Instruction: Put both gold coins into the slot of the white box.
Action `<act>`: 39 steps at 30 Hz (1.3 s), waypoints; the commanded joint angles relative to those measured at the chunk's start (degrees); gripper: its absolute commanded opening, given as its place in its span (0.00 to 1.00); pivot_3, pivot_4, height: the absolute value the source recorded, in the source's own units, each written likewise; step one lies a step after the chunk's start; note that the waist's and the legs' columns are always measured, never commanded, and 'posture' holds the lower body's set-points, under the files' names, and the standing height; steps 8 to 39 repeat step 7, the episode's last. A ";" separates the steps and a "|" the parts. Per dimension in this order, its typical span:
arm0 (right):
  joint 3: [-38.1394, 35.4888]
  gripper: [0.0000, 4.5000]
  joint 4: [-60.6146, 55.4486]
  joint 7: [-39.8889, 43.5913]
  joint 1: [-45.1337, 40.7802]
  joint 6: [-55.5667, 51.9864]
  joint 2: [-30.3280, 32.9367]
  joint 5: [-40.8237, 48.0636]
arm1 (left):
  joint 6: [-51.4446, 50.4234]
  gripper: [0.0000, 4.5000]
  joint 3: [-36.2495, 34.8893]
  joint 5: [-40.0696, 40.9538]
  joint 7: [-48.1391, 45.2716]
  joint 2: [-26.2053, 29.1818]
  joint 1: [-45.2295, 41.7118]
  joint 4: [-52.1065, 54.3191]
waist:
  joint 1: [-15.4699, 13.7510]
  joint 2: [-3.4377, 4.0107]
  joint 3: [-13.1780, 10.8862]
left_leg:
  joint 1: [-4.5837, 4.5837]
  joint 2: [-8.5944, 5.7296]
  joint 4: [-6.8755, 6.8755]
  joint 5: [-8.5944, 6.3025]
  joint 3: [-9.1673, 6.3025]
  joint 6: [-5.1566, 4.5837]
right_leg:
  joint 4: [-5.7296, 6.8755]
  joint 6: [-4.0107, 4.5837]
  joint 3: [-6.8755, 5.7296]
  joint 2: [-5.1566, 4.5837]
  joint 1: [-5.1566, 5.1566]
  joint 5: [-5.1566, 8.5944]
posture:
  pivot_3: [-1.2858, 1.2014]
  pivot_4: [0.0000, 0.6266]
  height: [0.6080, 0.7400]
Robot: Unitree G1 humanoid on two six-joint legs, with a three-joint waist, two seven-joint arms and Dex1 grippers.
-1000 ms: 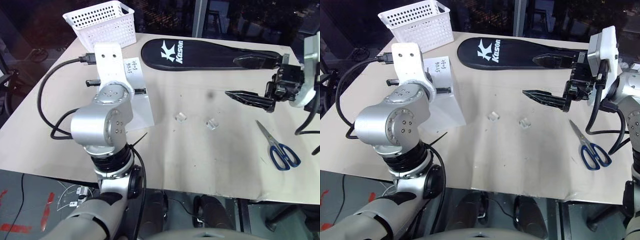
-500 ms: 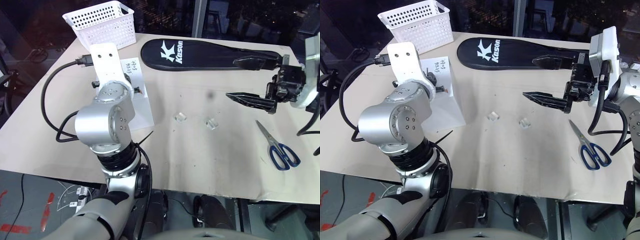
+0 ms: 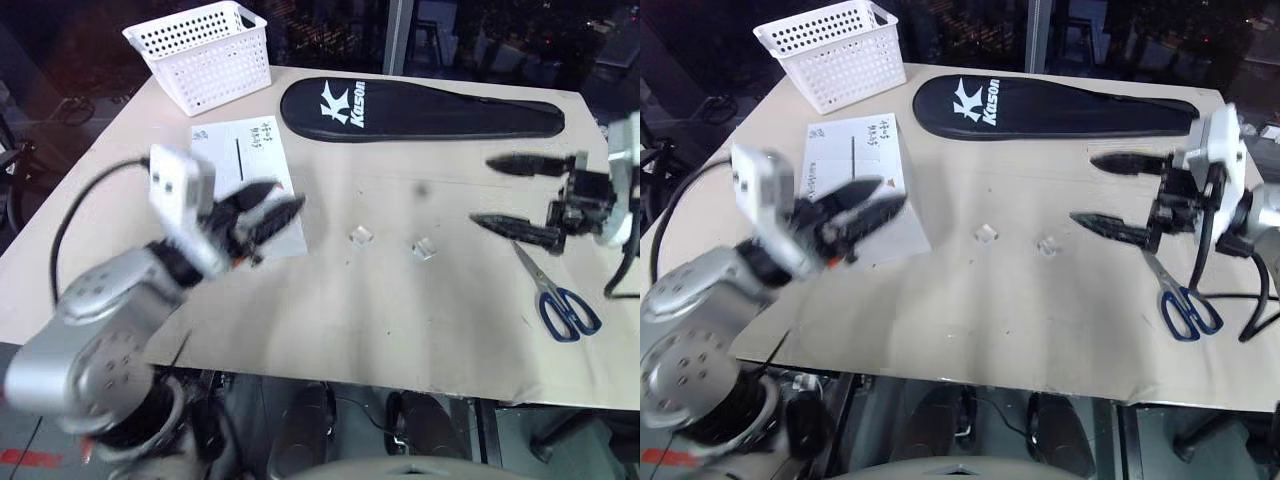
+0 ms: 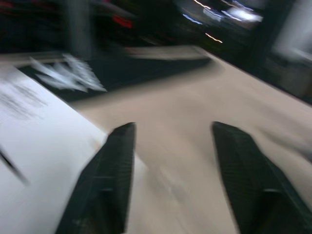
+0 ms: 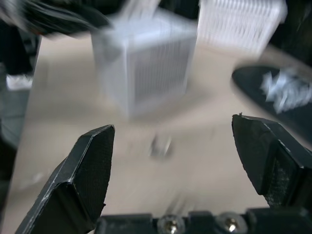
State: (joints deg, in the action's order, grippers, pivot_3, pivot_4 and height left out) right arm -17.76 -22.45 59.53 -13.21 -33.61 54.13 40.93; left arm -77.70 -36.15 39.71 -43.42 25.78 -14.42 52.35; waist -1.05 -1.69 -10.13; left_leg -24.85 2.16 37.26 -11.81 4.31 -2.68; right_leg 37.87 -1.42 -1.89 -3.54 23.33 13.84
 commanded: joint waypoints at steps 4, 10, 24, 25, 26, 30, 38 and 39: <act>-11.98 0.93 -6.92 -0.76 23.14 4.04 -0.58 -9.36 | 16.54 0.99 3.09 -1.22 -6.06 6.73 12.60 -4.79 | -0.32 0.08 0.13 | 0.17 -0.01 0.05 -0.15 -0.02 -0.27 | -0.02 0.17 0.01 -0.06 -0.15 0.14 | 0.52 0.24 1.00; -15.13 0.93 -9.39 -2.14 29.17 4.62 -2.59 -9.82 | 23.47 0.99 6.28 -2.46 -7.31 8.81 14.58 -8.53 | -0.14 0.10 0.14 | 0.17 0.05 0.06 -0.17 -0.05 -0.23 | 0.00 0.01 -0.01 -0.07 -0.13 0.24 | 0.52 0.24 1.00; -15.13 0.93 -9.39 -2.14 29.17 4.62 -2.59 -9.82 | 23.47 0.99 6.28 -2.46 -7.31 8.81 14.58 -8.53 | -0.14 0.10 0.14 | 0.17 0.05 0.06 -0.17 -0.05 -0.23 | 0.00 0.01 -0.01 -0.07 -0.13 0.24 | 0.52 0.24 1.00; -15.13 0.93 -9.39 -2.14 29.17 4.62 -2.59 -9.82 | 23.47 0.99 6.28 -2.46 -7.31 8.81 14.58 -8.53 | -0.14 0.10 0.14 | 0.17 0.05 0.06 -0.17 -0.05 -0.23 | 0.00 0.01 -0.01 -0.07 -0.13 0.24 | 0.52 0.24 1.00; -15.13 0.93 -9.39 -2.14 29.17 4.62 -2.59 -9.82 | 23.47 0.99 6.28 -2.46 -7.31 8.81 14.58 -8.53 | -0.14 0.10 0.14 | 0.17 0.05 0.06 -0.17 -0.05 -0.23 | 0.00 0.01 -0.01 -0.07 -0.13 0.24 | 0.52 0.24 1.00; -15.13 0.93 -9.39 -2.14 29.17 4.62 -2.59 -9.82 | 23.47 0.99 6.28 -2.46 -7.31 8.81 14.58 -8.53 | -0.14 0.10 0.14 | 0.17 0.05 0.06 -0.17 -0.05 -0.23 | 0.00 0.01 -0.01 -0.07 -0.13 0.24 | 0.52 0.24 1.00; -15.13 0.93 -9.39 -2.14 29.17 4.62 -2.59 -9.82 | 23.47 0.99 6.28 -2.46 -7.31 8.81 14.58 -8.53 | -0.14 0.10 0.14 | 0.17 0.05 0.06 -0.17 -0.05 -0.23 | 0.00 0.01 -0.01 -0.07 -0.13 0.24 | 0.52 0.24 1.00; -15.13 0.93 -9.39 -2.14 29.17 4.62 -2.59 -9.82 | 23.47 0.99 6.28 -2.46 -7.31 8.81 14.58 -8.53 | -0.14 0.10 0.14 | 0.17 0.05 0.06 -0.17 -0.05 -0.23 | 0.00 0.01 -0.01 -0.07 -0.13 0.24 | 0.52 0.24 1.00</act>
